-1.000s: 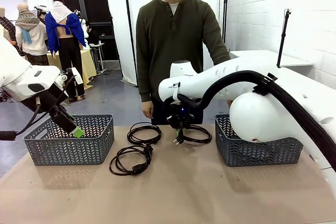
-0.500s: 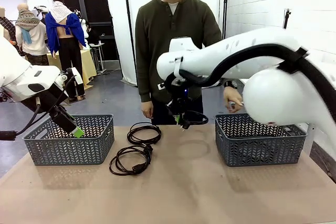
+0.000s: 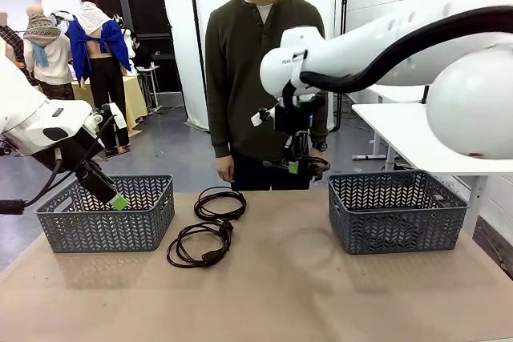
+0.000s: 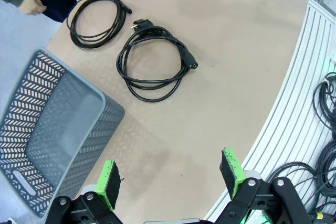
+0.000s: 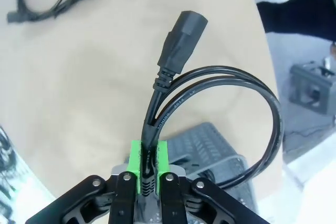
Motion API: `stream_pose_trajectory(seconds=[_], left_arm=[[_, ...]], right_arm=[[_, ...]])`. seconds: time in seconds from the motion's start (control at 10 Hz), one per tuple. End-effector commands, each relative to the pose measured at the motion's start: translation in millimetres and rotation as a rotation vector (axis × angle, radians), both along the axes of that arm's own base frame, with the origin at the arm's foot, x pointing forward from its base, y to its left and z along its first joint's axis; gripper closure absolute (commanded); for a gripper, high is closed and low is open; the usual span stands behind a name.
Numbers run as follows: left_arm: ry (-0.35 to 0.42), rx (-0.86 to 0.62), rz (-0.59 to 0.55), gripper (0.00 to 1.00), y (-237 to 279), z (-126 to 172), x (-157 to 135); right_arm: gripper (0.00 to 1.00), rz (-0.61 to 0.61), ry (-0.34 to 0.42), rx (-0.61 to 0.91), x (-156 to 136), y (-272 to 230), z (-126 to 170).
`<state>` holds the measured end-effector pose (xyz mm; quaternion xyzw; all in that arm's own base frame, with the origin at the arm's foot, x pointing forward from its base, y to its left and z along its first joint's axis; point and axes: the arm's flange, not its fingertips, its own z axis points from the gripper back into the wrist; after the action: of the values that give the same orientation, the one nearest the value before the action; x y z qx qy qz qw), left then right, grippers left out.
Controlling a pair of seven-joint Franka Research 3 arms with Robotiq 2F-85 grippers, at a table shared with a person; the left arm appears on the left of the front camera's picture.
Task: Organize the cables according to human instructions.
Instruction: Pick up a bundle of cables and place it in the basket indicated by the human.
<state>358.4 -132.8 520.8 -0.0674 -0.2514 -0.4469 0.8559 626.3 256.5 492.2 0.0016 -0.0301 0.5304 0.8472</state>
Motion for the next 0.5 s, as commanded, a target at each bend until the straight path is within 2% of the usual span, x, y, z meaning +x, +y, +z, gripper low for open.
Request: stream_pose_trajectory(seconds=[0.0, 0.2, 0.3, 0.4], left_arm=[[-0.012, -0.001, 0.002, 0.00, 1, -1, 2], [-0.012, -0.001, 0.002, 0.00, 1, -1, 2], [-0.012, -0.001, 0.002, 0.00, 1, -1, 2], [-0.012, -0.001, 0.002, 0.00, 1, -1, 2]], right_arm=[[1.00, 0.151, 0.046, 0.061, -20, -25, 0], [1.00, 0.198, 0.076, 0.069, -19, -31, 3], [1.00, 0.140, 0.097, 0.088, -12, -27, -5], [1.00, 0.178, 0.045, 0.051, -12, -25, 7]])
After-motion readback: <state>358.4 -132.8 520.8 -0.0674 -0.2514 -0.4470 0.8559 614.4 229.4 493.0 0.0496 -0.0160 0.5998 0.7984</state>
